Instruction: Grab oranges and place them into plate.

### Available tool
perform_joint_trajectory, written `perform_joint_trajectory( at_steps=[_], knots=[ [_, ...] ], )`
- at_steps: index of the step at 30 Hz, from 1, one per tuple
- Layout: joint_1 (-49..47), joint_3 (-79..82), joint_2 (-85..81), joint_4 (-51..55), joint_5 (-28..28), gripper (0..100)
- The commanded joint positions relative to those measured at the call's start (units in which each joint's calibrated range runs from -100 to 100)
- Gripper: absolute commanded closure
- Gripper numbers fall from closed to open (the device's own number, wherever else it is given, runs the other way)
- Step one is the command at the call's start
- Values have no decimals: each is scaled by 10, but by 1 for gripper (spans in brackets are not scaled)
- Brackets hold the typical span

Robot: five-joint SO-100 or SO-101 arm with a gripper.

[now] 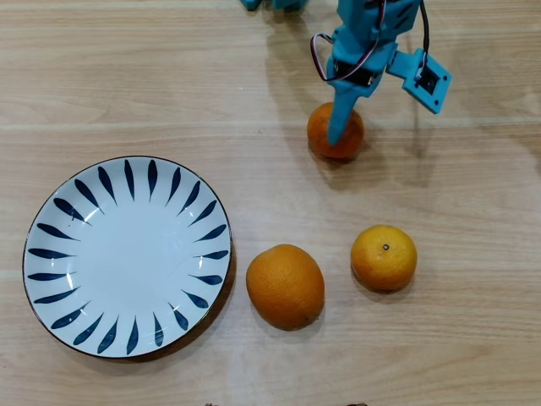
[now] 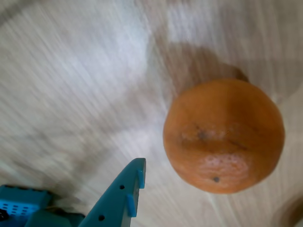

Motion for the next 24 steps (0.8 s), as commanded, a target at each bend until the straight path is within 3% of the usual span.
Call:
perform_joint_trajectory(
  at_steps=[1,13,20,24],
  knots=[
    [14,-32,22,-12,-10,60],
    [40,-32,91,-66,-13,60],
    [42,-25,94,-65,-29,77],
    [41,-25,93,-65,-31,80]
  ],
)
